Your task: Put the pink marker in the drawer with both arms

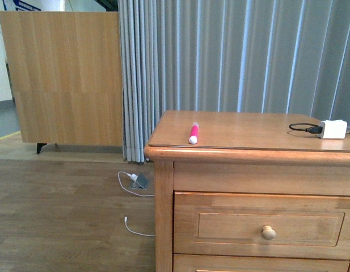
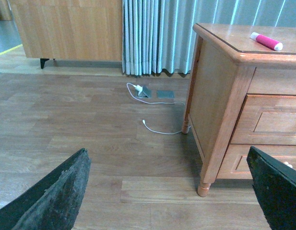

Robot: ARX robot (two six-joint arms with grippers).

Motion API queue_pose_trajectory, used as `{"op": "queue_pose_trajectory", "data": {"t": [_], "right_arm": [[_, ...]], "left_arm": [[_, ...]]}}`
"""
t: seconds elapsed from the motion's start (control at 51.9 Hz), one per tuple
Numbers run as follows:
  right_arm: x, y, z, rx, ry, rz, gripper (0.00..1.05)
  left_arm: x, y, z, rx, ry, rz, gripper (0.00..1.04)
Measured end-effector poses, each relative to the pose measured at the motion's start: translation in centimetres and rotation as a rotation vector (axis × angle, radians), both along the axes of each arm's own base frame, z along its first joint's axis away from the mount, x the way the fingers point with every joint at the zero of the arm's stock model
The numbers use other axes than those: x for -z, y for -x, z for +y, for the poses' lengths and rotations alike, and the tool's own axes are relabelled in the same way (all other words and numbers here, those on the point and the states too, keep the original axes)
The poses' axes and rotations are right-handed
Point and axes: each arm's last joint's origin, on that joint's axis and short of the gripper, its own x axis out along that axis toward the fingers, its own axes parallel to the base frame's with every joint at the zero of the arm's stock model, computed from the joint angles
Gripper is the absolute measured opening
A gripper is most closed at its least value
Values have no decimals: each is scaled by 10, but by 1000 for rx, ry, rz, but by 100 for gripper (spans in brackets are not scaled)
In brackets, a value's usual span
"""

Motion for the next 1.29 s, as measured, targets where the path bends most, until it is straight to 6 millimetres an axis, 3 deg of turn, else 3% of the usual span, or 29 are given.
{"op": "queue_pose_trajectory", "data": {"t": [1.292], "right_arm": [[0, 0, 0, 0, 0, 0, 96]], "left_arm": [[0, 0, 0, 0, 0, 0, 99]]}}
